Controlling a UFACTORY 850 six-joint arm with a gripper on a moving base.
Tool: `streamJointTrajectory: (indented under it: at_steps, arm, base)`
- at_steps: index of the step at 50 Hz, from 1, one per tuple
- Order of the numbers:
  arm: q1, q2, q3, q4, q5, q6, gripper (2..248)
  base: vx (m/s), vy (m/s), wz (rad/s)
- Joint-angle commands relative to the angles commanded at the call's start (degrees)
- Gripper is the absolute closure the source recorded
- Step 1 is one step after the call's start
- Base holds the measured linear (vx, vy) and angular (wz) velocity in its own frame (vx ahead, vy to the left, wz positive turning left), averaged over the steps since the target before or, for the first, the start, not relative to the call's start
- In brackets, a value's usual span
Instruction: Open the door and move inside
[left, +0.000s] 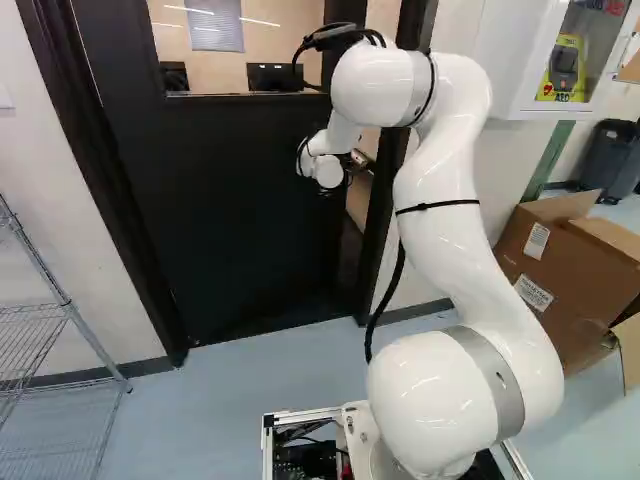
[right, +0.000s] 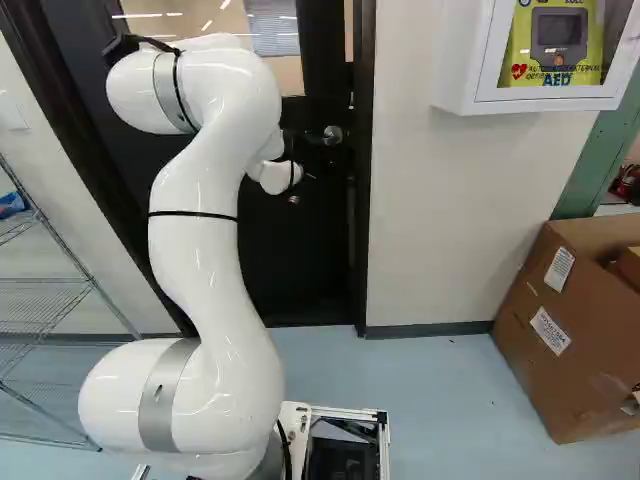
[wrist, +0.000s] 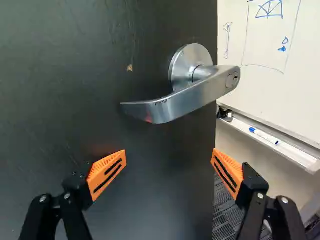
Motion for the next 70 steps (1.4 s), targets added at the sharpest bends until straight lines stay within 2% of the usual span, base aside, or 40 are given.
streamJointTrajectory:
  at_steps: [9, 24, 46, 62, 70]
  arm:
    - [0.2, 0.0, 0.0, 0.0, 0.0, 0.0, 3]
    - [1.1, 3.7, 5.0, -1.2, -0.1, 0.0, 3]
    - [3.6, 8.0, 10.8, -13.3, -4.6, 0.0, 3]
    - [5.8, 6.9, 9.2, -22.7, -8.1, 0.0, 3]
    - [6.6, 4.9, 6.6, -24.4, -8.6, 0.0, 3]
  base:
    - [0.000, 0.000, 0.000]
    - [0.000, 0.000, 0.000]
    - [0.000, 0.000, 0.000]
    - [0.000, 0.000, 0.000]
    - [0.000, 0.000, 0.000]
